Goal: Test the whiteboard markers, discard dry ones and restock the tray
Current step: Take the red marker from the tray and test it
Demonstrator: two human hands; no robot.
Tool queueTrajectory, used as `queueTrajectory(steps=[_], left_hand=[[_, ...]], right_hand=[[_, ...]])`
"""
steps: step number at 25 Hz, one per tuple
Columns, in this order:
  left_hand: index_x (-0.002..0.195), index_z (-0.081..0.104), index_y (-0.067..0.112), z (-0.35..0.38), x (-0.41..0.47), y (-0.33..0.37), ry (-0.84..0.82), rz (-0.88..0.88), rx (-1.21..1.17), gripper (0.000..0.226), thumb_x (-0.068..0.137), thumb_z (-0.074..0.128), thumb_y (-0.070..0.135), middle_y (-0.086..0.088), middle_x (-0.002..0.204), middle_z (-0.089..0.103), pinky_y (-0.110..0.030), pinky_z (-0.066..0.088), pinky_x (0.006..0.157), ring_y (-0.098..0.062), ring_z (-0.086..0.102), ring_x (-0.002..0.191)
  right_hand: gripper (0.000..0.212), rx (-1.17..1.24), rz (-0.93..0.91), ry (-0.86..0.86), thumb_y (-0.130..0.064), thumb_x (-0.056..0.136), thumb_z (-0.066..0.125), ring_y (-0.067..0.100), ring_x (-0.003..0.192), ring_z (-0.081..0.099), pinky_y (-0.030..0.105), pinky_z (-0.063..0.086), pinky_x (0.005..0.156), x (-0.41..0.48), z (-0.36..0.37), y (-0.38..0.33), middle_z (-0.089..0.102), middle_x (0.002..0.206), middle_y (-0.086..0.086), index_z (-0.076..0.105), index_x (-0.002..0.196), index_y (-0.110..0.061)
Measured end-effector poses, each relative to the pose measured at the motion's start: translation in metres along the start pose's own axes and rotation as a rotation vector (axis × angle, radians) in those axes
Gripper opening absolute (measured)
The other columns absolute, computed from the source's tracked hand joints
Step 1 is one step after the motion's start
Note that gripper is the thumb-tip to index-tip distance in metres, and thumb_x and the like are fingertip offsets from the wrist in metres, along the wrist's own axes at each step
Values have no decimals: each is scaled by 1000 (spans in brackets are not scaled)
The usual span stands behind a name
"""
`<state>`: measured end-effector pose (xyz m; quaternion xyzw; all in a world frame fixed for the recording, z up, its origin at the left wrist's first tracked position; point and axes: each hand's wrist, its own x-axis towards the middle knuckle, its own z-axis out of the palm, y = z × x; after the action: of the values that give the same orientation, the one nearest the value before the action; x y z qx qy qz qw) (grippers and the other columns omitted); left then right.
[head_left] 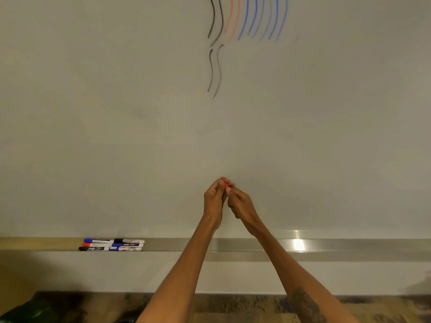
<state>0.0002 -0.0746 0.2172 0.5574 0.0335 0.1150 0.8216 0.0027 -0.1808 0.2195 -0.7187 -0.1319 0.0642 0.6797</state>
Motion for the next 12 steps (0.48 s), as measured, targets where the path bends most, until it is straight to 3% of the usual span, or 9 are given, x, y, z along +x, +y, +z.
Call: queueTrajectory(steps=[2, 4, 6, 8, 10, 12], left_hand=[[106, 68, 9, 4, 4, 30, -9, 104, 18, 25, 102, 50, 25, -10, 101, 74, -32, 55, 90, -20, 69, 99], [106, 68, 9, 11, 6, 62, 20, 223, 14, 21, 102, 51, 22, -11, 101, 75, -33, 55, 92, -23, 70, 101], [107, 66, 3, 16, 9, 97, 78, 353, 14, 19, 100, 55, 18, -13, 99, 75, -35, 55, 95, -26, 71, 100], [105, 67, 3, 19, 15, 132, 134, 466, 15, 14, 96, 61, 12, -13, 97, 74, -39, 56, 94, -28, 71, 98], [103, 69, 12, 21, 21, 164, 175, 573, 38, 12, 91, 68, 12, -9, 98, 74, -43, 57, 92, -27, 71, 97], [106, 71, 15, 24, 27, 192, 214, 671, 85, 18, 88, 72, 13, -3, 101, 75, -37, 56, 92, -19, 71, 99]], right_hand=[[33, 117, -24, -22, -47, 97, 53, 7, 50, 35, 21, 27, 45, 5, 8, -11, 44, 63, -1, 58, 87, -16], [33, 251, -56, -23, -44, 91, 57, 13, 54, 37, 25, 30, 49, 13, 14, -27, 44, 65, 3, 57, 87, -11], [32, 309, -124, 9, -26, 99, 51, 19, 62, 44, 28, 40, 56, 19, 19, -52, 49, 75, 10, 60, 122, -6], [45, 293, -252, 59, -16, 102, 49, 22, 69, 54, 28, 51, 66, 24, 19, -85, 59, 88, 13, 42, 147, -20], [45, 278, -378, 115, -15, 100, 55, 25, 74, 63, 31, 56, 73, 26, 20, -119, 68, 99, 15, 46, 143, -24], [30, 318, -438, 160, -12, 97, 58, 28, 79, 69, 36, 57, 76, 29, 21, -147, 70, 102, 17, 62, 127, -12]])
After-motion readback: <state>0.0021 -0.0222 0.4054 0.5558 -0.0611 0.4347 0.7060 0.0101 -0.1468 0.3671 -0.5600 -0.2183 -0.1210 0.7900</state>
